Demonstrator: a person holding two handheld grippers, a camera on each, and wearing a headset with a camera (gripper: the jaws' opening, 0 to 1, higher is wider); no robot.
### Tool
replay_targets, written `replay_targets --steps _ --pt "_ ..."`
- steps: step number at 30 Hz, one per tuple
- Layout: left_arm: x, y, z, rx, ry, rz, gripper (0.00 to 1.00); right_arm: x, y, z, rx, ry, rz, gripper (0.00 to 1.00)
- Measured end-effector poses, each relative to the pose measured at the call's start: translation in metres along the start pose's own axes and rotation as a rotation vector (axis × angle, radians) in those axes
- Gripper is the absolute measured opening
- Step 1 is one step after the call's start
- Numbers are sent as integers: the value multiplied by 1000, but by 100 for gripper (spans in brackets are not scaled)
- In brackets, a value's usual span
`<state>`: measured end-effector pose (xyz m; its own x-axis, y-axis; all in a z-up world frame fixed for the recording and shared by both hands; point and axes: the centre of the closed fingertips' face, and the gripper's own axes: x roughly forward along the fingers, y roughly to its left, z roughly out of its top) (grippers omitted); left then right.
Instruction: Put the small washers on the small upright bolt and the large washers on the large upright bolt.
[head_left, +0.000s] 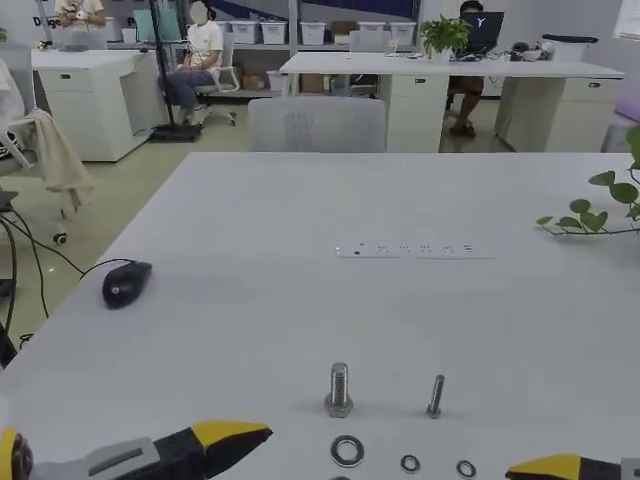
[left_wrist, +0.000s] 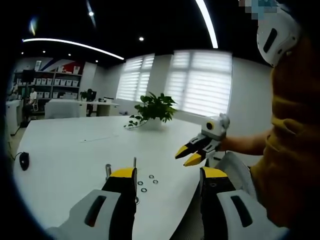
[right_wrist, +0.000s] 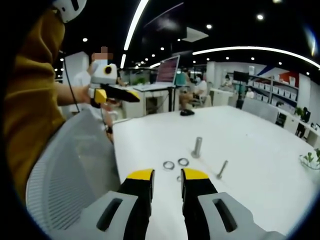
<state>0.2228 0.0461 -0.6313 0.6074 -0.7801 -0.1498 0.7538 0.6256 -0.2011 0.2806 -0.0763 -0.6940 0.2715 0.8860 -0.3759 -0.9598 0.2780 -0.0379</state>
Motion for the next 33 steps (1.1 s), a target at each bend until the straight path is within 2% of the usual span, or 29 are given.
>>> replay_targets --steps 15,25,27,33 --pt "-1 0 -1 -1 -2 4 50 -2 1 -1 2 -3 -6 23" --pt "-1 2 -2 -5 -10 11 50 -7 -1 -6 4 9 -19 23" --pt "-2 2 -3 -4 -7 12 50 -7 -1 -10 1 29 -21 23" --pt "-3 3 -3 -9 -15 17 50 -5 3 -12 8 29 -16 23"
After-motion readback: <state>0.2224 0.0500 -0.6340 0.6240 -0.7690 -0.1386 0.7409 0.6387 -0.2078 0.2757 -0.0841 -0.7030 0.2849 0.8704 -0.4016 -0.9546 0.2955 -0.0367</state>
